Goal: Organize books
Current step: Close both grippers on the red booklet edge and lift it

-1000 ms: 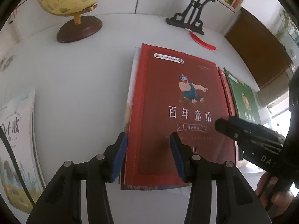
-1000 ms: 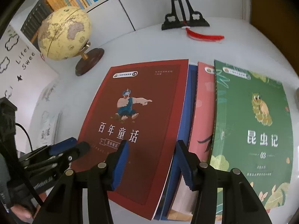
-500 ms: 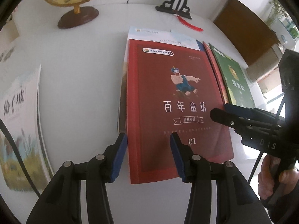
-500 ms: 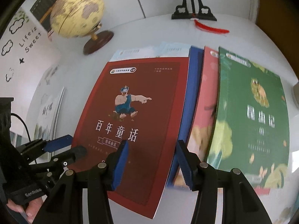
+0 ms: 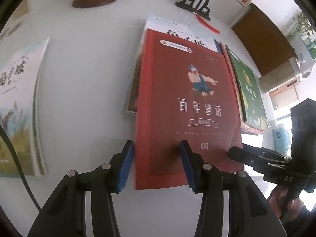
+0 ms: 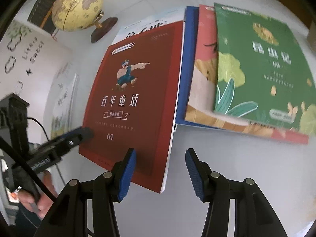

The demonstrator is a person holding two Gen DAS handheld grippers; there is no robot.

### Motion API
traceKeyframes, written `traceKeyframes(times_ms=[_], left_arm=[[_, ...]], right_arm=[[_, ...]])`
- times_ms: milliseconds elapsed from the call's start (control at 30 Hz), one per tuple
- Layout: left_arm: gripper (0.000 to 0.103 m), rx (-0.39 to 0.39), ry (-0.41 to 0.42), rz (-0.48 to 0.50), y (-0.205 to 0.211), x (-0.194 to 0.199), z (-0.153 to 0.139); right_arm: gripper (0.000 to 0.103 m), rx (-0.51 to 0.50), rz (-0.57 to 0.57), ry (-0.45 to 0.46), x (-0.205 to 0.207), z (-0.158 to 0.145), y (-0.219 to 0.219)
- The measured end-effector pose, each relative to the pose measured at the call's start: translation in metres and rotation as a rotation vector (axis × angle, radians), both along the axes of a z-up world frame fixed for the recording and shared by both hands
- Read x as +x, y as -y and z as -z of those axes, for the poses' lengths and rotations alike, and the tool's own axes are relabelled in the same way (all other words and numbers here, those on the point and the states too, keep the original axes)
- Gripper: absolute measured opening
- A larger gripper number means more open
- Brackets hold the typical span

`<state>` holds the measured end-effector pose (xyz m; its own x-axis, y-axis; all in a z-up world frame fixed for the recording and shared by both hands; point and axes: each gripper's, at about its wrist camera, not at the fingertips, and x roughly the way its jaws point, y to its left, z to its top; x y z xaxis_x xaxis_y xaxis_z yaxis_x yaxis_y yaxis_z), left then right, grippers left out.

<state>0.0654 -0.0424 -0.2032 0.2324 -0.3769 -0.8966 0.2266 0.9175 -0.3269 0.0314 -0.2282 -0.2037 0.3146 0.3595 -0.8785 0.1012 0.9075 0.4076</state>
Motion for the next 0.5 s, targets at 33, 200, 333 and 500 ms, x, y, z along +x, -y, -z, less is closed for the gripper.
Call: traceKeyframes(times_ms=[33, 200, 333, 500], left_arm=[[0.044, -0.001, 0.0, -0.003, 0.001, -0.001, 0.001], [0.043, -0.034, 0.006, -0.013, 0.003, -0.005, -0.002], [0.036, -0.117, 0.041, 0.004, 0.0, -0.012, -0.025], [0.034, -0.237, 0.05, 0.01, 0.004, -0.01, -0.04]], right_arm=[[0.051, 0.027, 0.011, 0.005, -0.001, 0.002, 0.002], [0.045, 0.169, 0.054, 0.001, -0.003, 0.013, 0.009], [0.026, 0.134, 0.035, 0.052, -0.008, -0.002, 0.009], [0.022, 0.034, -0.033, 0.133, -0.007, -0.026, 0.001]])
